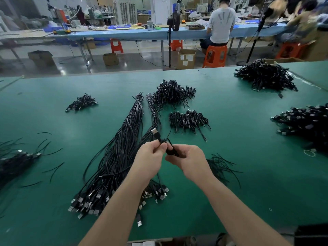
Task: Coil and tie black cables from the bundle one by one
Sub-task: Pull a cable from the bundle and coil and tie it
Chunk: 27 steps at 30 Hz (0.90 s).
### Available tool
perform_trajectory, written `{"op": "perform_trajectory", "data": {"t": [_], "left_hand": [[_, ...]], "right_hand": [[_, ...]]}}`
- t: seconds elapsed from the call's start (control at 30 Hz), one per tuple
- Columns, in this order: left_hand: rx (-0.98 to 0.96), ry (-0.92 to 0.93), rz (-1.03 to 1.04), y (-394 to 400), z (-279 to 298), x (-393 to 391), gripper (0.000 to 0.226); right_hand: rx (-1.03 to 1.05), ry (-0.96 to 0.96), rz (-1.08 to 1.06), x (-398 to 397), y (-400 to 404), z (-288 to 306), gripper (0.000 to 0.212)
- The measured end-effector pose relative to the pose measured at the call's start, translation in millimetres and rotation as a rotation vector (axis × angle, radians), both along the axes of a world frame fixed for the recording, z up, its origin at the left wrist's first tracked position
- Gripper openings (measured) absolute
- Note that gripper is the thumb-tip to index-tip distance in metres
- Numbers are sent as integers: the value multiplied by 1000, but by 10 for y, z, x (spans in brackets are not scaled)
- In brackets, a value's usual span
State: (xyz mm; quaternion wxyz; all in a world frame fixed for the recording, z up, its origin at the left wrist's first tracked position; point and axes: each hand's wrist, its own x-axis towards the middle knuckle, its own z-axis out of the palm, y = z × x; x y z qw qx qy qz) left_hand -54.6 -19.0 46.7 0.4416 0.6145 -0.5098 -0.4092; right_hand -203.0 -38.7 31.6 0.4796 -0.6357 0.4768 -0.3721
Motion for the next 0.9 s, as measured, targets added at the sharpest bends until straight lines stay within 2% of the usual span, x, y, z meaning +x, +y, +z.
{"op": "perform_trajectory", "data": {"t": [0.1, 0.17, 0.4, 0.53, 0.63, 0.73, 0.83, 0.9], "left_hand": [[-28, -198, 43, -12, -7, 3, 32], [-31, -269, 79, -11, -16, -23, 32], [-206, -297, 282, 40, -96, -98, 31], [-247, -175, 324, 14, -146, -2, 26], [-152, -218, 197, -57, -191, 126, 34], [-104, -322, 26, -142, -244, 174, 22], [-67, -375, -52, -195, -278, 216, 23], [-44, -376, -84, -217, -289, 239, 21]], "right_hand": [[-22, 57, -35, 59, 35, -71, 8], [-14, 40, -56, 115, 52, -113, 10], [69, -84, -110, 253, 24, -157, 20], [144, -159, -122, 252, -11, -178, 22], [142, -96, -137, 210, -15, -246, 17], [88, 10, -107, 214, 6, -311, 16], [93, 37, -60, 201, 12, -334, 20], [117, 74, 44, 178, 8, -348, 24]]}}
